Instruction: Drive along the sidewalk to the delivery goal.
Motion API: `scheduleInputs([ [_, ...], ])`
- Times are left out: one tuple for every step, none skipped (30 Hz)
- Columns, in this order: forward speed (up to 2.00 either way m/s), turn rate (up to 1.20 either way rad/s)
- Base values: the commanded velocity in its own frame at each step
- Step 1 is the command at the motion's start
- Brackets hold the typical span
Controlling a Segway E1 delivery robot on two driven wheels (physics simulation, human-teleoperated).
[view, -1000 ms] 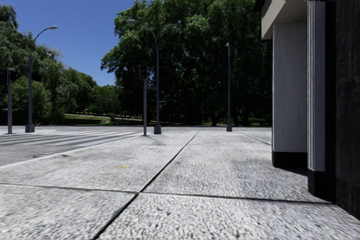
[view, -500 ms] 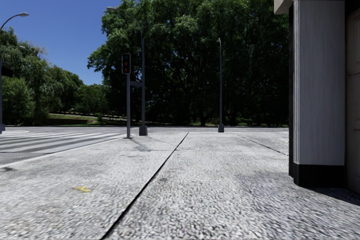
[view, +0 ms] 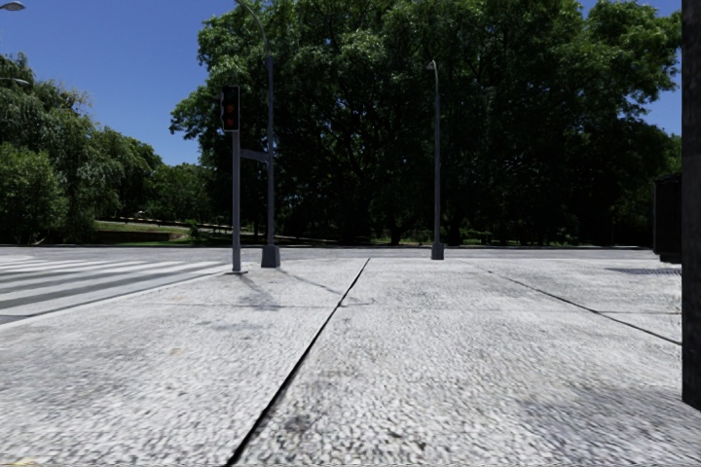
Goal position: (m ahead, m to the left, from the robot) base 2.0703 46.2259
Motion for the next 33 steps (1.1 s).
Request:
scheduleInputs([
  [2.00, 0.00],
  [2.00, 0.00],
  [2.00, 0.00],
  [2.00, 0.00],
  [2.00, 0.00],
  [2.00, 0.00],
  [2.00, 0.00],
  [2.00, 0.07],
  [2.00, 0.11],
  [2.00, 0.12],
  [2.00, 0.12],
  [2.00, 0.12],
  [2.00, 0.21],
  [2.00, 0.34],
  [2.00, 0.34],
  [2.00, 0.49],
  [2.00, 0.56],
  [2.00, 0.58],
  [2.00, 0.58],
  [2.00, 0.58],
  [2.00, 0.58],
  [2.00, 0.59],
  [2.00, 0.59],
  [2.00, 0.59],
  [2.00, 0.59],
  [2.00, 0.59],
  [2.00, 0.59],
  [2.00, 0.59],
  [2.00, 0.59],
  [2.00, 0.59],
  [2.00, 0.59],
  [2.00, 0.59],
  [2.00, 0.59],
])
